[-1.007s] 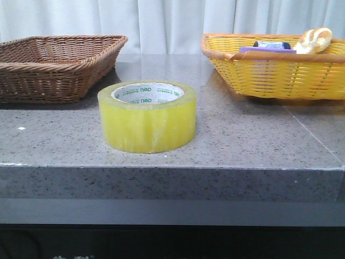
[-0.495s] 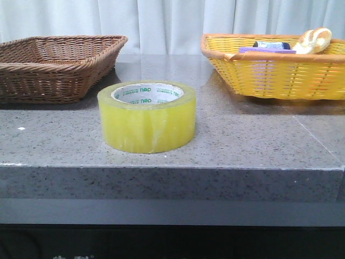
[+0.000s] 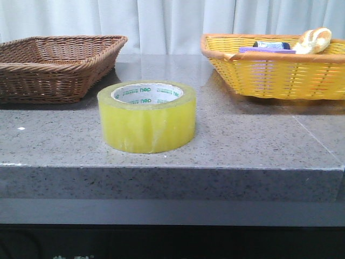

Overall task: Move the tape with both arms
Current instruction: 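Open the right gripper and withdraw it back over the yellow basket, then lower the left gripper over the tape roll and grasp its rim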

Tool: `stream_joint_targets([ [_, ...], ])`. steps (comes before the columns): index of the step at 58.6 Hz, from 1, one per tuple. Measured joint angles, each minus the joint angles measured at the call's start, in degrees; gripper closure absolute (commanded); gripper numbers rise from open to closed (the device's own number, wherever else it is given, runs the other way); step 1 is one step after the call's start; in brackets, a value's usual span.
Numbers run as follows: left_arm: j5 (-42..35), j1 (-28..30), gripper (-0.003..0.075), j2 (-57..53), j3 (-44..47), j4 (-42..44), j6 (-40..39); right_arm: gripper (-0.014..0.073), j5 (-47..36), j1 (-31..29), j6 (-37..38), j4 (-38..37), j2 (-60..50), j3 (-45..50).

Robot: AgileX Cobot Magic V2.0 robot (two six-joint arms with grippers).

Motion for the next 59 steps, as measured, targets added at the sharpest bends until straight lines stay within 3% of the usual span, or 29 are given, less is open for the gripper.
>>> stream_joint_targets([
  [10, 10.2, -4.8, 0.0103, 9.1, -7.1, 0.1, 3.8, 0.0663, -2.3, 0.0, 0.0, 0.0, -0.9, 0.3],
  [19, 13.7, -11.4, 0.0103, 18.7, -12.8, 0.1, 4.2, 0.0663, -2.4, 0.0, 0.0, 0.0, -0.9, 0.4],
  [39, 20.1, -25.8, 0.0103, 38.0, -27.8, -1.6, -4.9, 0.0663, -2.4, 0.0, 0.0, 0.3, -0.9, 0.6],
  [59, 24.2, -28.4, 0.0103, 54.7, -36.7, -6.2, -5.3, 0.0663, -2.4, 0.0, 0.0, 0.4, -0.9, 0.6],
])
